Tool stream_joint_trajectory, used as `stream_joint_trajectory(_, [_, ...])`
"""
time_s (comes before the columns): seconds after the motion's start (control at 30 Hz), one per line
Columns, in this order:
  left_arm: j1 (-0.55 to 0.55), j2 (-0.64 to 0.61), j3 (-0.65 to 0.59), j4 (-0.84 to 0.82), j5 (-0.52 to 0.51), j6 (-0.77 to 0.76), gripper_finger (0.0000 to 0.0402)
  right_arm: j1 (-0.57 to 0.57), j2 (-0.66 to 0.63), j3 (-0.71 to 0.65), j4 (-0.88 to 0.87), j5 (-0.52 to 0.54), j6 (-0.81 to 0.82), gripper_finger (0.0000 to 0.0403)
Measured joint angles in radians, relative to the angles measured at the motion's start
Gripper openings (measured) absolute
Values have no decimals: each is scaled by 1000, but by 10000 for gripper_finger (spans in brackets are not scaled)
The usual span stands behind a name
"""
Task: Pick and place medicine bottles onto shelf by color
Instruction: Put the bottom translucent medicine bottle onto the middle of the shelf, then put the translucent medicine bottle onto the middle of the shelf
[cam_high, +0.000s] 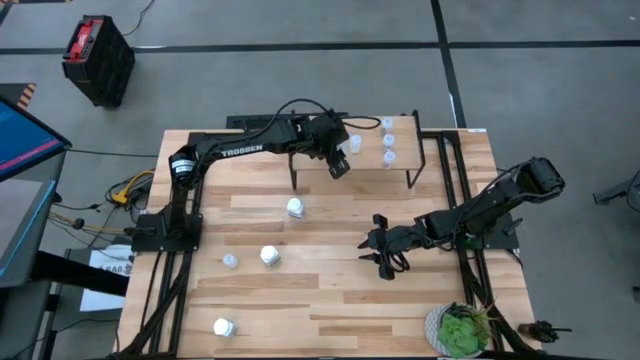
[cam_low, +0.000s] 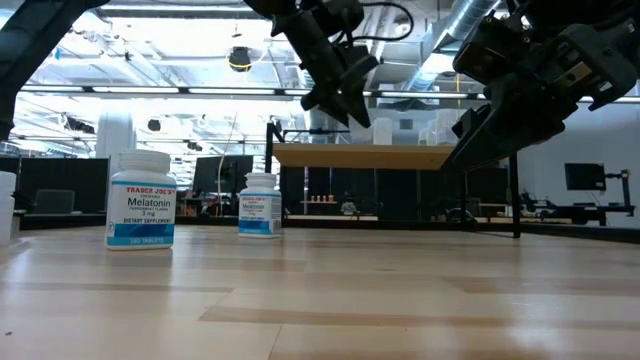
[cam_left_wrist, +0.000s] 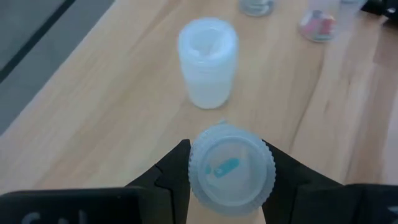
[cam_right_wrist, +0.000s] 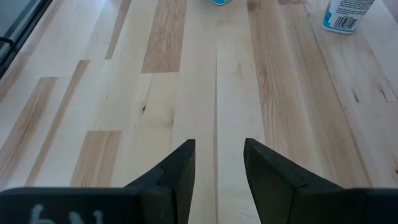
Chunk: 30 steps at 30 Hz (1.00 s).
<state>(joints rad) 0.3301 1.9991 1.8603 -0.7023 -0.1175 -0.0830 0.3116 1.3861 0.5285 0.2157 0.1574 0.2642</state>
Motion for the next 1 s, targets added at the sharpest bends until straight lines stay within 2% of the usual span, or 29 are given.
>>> stream_joint_trajectory(0.27, [-3,0,2,-4,3,49,121,0,0,0,0,0,0,159])
stream_joint_trajectory(0.67, [-1,0,2,-33,-2,44,189,0,0,0,0,0,-1,159])
stream_joint_trajectory(0.83, [-1,0,2,-33,-5,43,204,0,0,0,0,0,-1,159])
stream_joint_trajectory(1.0, [-2,0,2,-7,-71,48,209,0,0,0,0,-1,-1,159])
